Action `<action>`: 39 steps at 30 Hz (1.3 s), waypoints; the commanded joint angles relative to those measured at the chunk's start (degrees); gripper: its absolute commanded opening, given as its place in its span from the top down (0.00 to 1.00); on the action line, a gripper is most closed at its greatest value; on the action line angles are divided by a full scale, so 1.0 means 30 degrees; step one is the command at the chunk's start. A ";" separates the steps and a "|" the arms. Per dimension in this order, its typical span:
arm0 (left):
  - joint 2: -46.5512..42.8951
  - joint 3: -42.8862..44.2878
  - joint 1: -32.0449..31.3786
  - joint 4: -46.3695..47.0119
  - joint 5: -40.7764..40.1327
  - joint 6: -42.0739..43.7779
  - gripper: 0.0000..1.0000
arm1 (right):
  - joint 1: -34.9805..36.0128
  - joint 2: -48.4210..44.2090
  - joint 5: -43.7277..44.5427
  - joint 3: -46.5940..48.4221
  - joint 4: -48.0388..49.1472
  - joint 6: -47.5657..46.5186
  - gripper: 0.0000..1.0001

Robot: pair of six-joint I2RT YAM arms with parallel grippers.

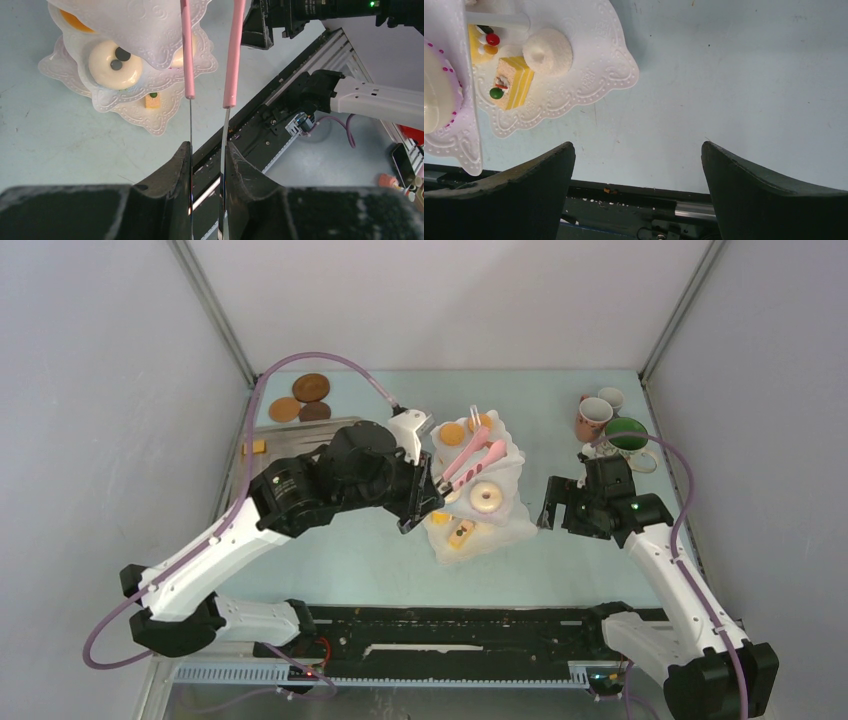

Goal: Serve the afternoon tea
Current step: Place the desert on the desert table.

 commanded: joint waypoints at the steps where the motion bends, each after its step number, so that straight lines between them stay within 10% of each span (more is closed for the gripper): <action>1: -0.0120 -0.0266 -0.0116 0.1297 -0.0939 -0.0549 0.99 | 0.0127 -0.0308 -0.0005 0.0285 0.0166 0.0007 0.00; 39: 0.0975 -0.0036 -0.0116 0.0476 -0.1923 0.0000 0.67 | 0.0280 -0.0191 -0.0430 0.0198 0.0356 -0.0085 0.00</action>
